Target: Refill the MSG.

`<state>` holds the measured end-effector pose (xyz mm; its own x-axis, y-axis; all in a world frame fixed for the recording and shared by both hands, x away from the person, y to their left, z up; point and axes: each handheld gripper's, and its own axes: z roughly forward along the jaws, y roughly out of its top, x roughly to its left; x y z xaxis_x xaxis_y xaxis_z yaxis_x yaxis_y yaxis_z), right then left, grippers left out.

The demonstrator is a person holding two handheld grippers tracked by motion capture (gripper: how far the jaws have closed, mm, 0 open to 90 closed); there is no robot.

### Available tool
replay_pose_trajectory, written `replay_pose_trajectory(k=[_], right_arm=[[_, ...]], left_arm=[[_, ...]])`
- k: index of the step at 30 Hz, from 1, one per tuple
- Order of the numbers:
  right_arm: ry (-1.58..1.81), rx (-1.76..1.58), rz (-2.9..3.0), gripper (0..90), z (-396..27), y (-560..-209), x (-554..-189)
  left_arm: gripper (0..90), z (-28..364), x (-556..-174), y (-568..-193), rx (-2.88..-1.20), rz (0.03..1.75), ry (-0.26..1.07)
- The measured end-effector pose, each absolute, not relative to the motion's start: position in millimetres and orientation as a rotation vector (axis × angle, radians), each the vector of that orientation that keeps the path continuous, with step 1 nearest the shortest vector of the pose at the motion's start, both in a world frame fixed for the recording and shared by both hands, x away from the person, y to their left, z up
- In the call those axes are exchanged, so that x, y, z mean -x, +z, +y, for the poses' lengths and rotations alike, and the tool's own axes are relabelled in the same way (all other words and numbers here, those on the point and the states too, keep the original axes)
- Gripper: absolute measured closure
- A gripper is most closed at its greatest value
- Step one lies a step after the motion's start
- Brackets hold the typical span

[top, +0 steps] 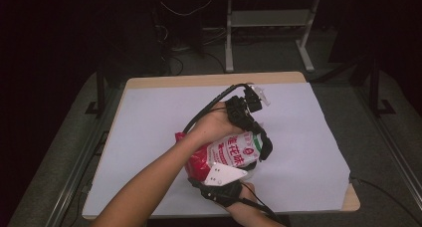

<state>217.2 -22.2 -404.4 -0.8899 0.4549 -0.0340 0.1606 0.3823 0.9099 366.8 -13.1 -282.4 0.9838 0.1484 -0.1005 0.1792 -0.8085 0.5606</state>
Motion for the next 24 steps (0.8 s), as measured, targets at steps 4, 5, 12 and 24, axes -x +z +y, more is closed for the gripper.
replay_pose_trajectory(k=[4, 5, 12, 24], right_arm=[[1.511, -0.543, 2.367, 78.9, -22.3, -404.4, -217.3], [1.512, -0.543, 2.368, 78.9, -22.4, -404.4, -217.3], [1.515, -0.544, 2.369, 78.9, -22.6, -404.1, -217.6], [1.516, -0.547, 2.369, 78.9, -22.6, -404.1, -217.5]], left_arm=[[90.0, -13.7, -366.8, -282.9, -2.526, 0.233, -0.07], [90.0, -13.8, -367.0, -282.9, -2.528, 0.231, -0.071], [89.9, -13.8, -367.5, -282.9, -2.527, 0.231, -0.071], [90.0, -14.1, -367.9, -283.3, -2.533, 0.228, -0.066]])
